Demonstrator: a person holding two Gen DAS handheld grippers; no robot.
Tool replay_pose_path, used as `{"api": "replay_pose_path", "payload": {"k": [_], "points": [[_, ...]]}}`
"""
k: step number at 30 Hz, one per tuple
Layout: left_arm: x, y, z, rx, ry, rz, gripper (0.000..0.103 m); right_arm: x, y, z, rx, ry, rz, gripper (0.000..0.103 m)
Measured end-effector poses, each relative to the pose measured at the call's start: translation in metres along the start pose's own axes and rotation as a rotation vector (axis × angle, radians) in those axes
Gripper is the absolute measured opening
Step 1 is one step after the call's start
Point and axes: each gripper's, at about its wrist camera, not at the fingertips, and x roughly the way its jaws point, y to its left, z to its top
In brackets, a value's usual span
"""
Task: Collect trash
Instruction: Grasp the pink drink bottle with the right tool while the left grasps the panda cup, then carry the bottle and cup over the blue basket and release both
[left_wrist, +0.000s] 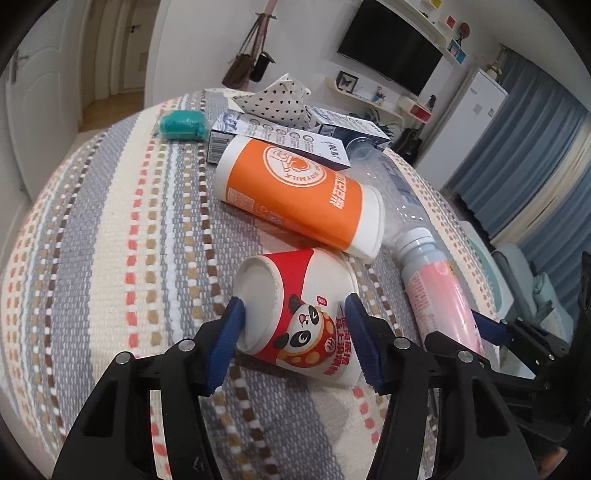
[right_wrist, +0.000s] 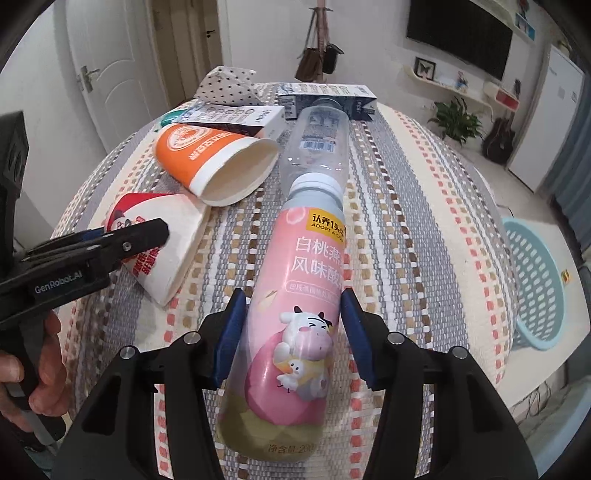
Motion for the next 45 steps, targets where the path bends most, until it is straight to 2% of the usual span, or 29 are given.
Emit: {"api": "replay_pose_path", "payload": {"k": [5,10,15,22,27,33,39,45], "points": [[-0.017,-0.011,-0.012,-0.005,-0.048,-0.023,0.047,-0.008,0.001,-0.009,-0.018,-0.023,0.068,0.047],[-0.040,-0.020,-0.015,0.004,-0.107,-0.047,0.047,-0.023,-0.007,-0.013,-0.006,-0.069,0.101,0.047],[-0.062,-0.035,-0.006,0.029,-0.168,-0.071,0.047,-0.048,-0.024,-0.002,0.029,-0.146,0.099,0.047],[-0.073,-0.085,0.030,0.107,-0.240,-0.132,0.047,-0.088,-0.062,0.016,0.071,-0.276,0.038,0.047],[-0.059,-0.134,0.058,0.162,-0.259,-0.173,0.047,-0.105,-0.108,0.030,0.130,-0.343,-0.027,0.047],[-0.029,-0.197,0.085,0.237,-0.246,-0.221,0.047,-0.113,-0.175,0.036,0.220,-0.378,-0.118,0.047],[0.013,-0.269,0.104,0.320,-0.205,-0.278,0.047,-0.106,-0.247,0.031,0.331,-0.370,-0.196,0.047],[0.062,-0.327,0.106,0.387,-0.135,-0.322,0.048,-0.082,-0.319,0.012,0.467,-0.307,-0.274,0.047]]}}
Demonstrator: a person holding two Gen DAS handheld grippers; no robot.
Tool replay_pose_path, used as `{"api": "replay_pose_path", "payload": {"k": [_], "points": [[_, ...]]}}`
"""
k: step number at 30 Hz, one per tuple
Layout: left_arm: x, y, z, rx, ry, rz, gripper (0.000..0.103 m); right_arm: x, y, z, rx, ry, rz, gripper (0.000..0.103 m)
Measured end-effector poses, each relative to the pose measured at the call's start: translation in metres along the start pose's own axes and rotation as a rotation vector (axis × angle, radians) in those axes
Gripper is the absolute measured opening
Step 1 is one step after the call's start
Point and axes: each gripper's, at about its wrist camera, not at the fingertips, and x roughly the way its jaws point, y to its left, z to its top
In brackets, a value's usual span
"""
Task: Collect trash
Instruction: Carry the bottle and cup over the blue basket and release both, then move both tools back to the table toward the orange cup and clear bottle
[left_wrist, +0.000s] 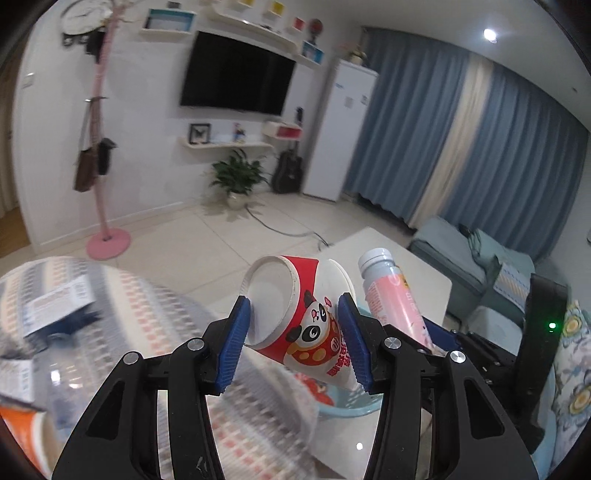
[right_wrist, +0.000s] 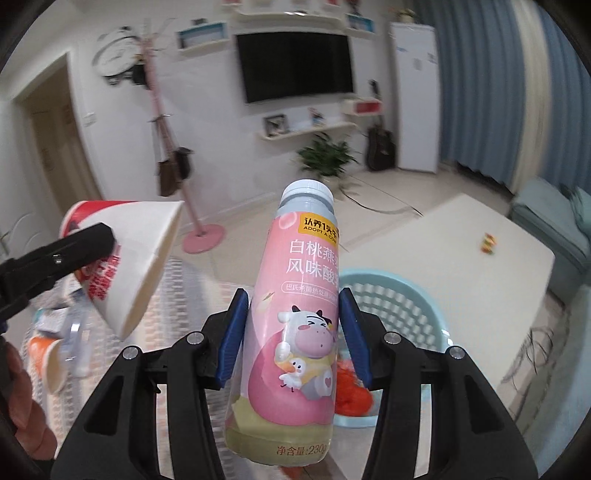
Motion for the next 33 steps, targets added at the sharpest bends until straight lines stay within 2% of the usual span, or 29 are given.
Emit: {"api": "replay_pose_path", "payload": {"k": [8,15,22,26,33], "points": [[0.091,-0.022,-0.018,0.003,0.148,-0.061,0.048,0.054,-0.055,-0.020,0.098,0.110,-0.092,0.047],[0.137,-0.023,-0.041,-0.003,0.255,-0.066,0.050,0.086,-0.077,-0.039,0.135,0.191,-0.125,0.048],[0.139,-0.020,-0.044,-0.008,0.268,-0.059,0.058,0.093,-0.092,-0.044,0.172,0.202,-0.148,0.048],[0.126,-0.016,-0.043,-0.017,0.248,-0.057,0.058,0.081,-0.088,-0.040,0.151,0.166,-0.174,0.048],[0.093,-0.012,-0.042,-0.032,0.198,-0.043,0.058,0.061,-0.073,-0.038,0.126,0.129,-0.149,0.048]]}}
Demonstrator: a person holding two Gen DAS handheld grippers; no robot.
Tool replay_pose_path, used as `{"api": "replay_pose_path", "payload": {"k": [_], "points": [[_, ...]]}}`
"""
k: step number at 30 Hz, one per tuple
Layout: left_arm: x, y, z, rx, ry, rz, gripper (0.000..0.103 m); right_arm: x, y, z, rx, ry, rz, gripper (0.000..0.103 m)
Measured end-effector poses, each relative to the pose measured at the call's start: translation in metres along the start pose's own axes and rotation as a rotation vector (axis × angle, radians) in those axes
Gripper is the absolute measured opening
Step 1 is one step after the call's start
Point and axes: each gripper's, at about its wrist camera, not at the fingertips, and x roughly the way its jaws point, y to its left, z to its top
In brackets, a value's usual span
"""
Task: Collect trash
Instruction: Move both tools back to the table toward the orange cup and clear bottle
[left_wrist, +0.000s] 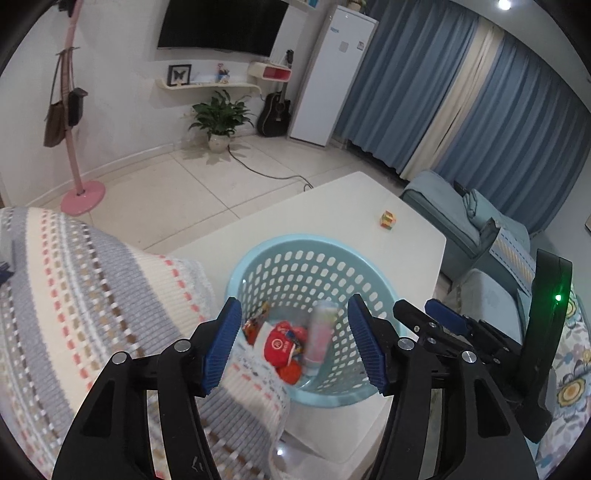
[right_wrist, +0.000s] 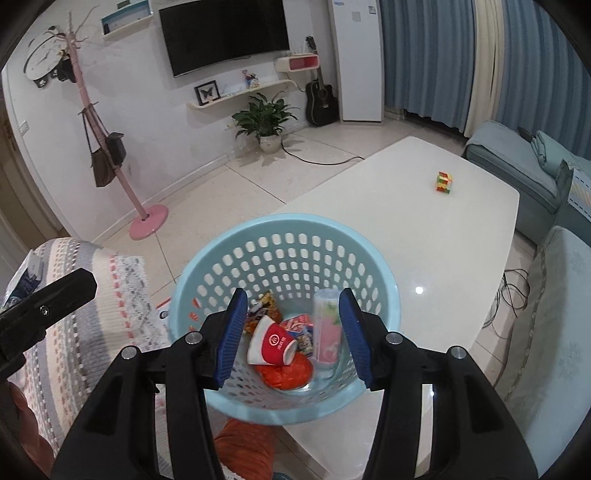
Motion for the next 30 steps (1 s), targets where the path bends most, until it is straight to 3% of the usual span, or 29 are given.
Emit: {"api": "replay_pose_path", "payload": {"k": [9,14,18,24,30], "points": [[-0.066,0.019,-0.012,-0.024,-0.108,0.041,0.058,-0.039,0.039,-0.002,-0.059,-0.071,0.086,0.048],[-0.118,0.042,-0.023,-0.048,-0.191,0.102,0.058,-0.063,0.075,-0.001,-0.117,-0.114,0.150,0.048],[-0.160,0.065,-0.038,-0.082,-0.257,0.186,0.064,-0.078,0.115,-0.005,-0.180,-0.135,0.217,0.048],[-0.217,0.110,-0.077,-0.161,-0.322,0.392,0.077,-0.091,0.181,-0.019,-0.284,-0.131,0.321,0.048],[-0.231,0.156,-0.120,-0.264,-0.260,0.534,0.079,-0.095,0.244,-0.040,-0.385,-0.112,0.398,0.048]]}}
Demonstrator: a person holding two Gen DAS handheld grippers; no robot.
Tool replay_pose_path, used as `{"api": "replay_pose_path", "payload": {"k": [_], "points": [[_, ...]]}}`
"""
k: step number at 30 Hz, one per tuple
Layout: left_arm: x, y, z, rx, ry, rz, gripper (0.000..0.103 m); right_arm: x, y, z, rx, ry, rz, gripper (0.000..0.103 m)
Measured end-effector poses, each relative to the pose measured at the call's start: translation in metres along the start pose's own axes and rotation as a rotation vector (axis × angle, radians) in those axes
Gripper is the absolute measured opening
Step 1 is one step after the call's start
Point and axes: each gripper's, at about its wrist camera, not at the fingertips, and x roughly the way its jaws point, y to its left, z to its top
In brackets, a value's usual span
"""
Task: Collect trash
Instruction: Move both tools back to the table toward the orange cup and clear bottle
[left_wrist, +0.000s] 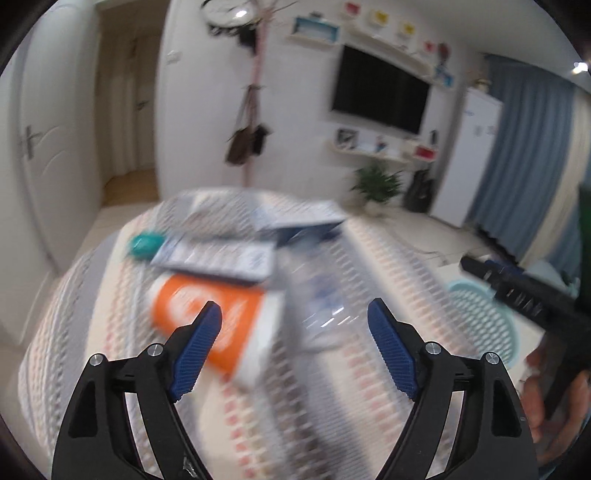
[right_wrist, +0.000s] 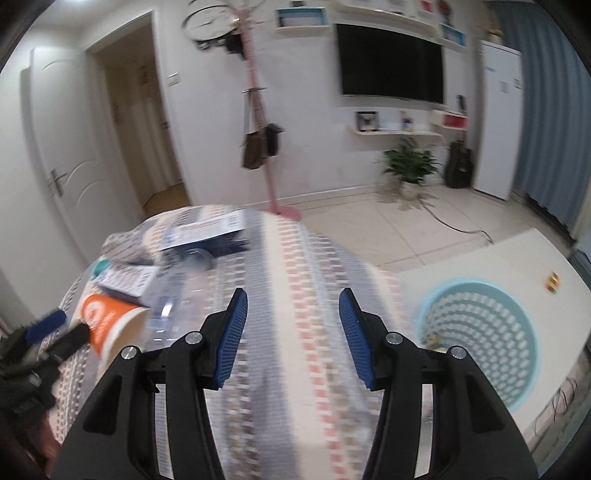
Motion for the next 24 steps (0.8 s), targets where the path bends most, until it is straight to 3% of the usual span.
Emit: {"api": "replay_pose_path", "payload": {"k": [8,11,21,24], "points": [[0.038,0.025,-0.022,-0.007,0.110,0.129,0.079,0.027,0.061,-0.007,-0.105,0.052,0.065,0.048],[0.043,0.033,-0.027,-0.011,0.129,0.159,0.074,0.037,0.072,-0.007,-0.108,0.079,0.093,0.048],[0.010,0.095,-0.037,-0.069,0.137,0.189,0.069,0.061,0.092,-0.006,-0.084,0.142,0.142,0.048],[-0.001,0.113,-0.043,-0.072,0.150,0.144,0.070,0.065,0.098,-0.007,-0.088,0.152,0.152,0.048]]}}
